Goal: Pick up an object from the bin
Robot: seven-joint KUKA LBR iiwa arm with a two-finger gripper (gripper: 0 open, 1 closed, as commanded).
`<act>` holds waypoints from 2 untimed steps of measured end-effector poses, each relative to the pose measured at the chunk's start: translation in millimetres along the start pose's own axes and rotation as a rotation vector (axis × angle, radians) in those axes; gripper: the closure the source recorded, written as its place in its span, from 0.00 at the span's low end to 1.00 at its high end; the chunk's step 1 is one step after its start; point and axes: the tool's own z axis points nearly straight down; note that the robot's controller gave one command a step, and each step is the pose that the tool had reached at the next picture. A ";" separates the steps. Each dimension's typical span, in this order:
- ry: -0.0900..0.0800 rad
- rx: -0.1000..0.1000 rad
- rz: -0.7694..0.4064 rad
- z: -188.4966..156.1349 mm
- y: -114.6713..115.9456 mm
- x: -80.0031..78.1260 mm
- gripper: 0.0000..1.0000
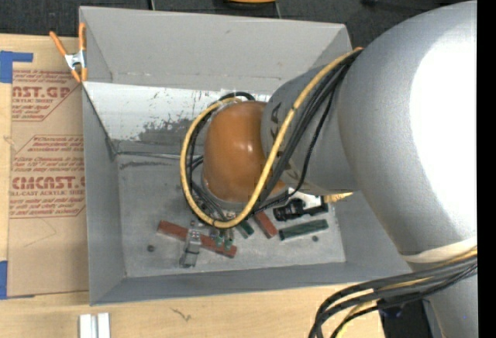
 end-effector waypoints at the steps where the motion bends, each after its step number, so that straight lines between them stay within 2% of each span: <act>1: 0.000 0.001 -0.074 26.1 -4.8 9.0 0.00; 2: 0.001 0.000 0.059 30.1 -13.5 1.4 1.00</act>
Offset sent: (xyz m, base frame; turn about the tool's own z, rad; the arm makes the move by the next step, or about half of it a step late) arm -0.0038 -0.0141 -0.0302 0.0594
